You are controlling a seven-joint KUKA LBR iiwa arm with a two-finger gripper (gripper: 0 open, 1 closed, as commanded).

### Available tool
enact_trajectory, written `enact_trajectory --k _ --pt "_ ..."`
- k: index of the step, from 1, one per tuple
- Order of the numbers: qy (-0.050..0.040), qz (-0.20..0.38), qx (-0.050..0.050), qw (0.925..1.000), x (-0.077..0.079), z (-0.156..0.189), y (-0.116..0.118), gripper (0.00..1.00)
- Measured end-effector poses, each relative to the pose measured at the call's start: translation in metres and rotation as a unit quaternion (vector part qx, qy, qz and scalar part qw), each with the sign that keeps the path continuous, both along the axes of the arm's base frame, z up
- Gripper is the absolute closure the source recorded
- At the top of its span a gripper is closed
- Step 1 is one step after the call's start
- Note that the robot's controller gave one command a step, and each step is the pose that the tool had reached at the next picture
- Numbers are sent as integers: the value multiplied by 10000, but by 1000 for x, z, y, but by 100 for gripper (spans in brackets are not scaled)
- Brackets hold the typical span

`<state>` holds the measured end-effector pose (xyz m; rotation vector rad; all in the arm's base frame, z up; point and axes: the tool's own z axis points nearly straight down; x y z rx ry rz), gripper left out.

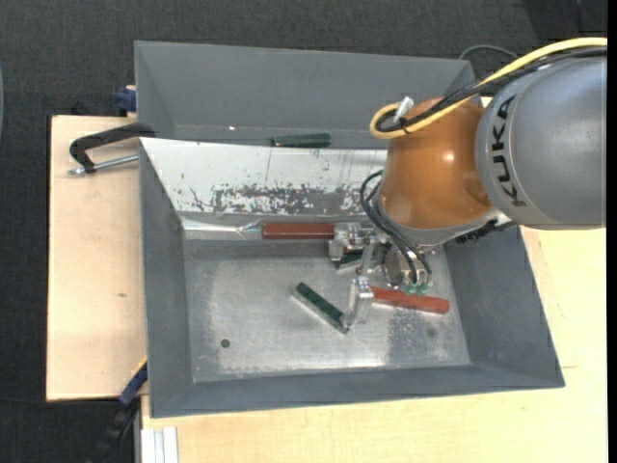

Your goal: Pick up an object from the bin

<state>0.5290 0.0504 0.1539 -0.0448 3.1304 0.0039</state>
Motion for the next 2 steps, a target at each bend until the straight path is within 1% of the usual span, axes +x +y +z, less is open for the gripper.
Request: enact_trajectory --k 1,2 --pt "39 369 -14 9993 -8 -51 0 0" --pt "40 -545 -1 9985 5 -83 -8 100"
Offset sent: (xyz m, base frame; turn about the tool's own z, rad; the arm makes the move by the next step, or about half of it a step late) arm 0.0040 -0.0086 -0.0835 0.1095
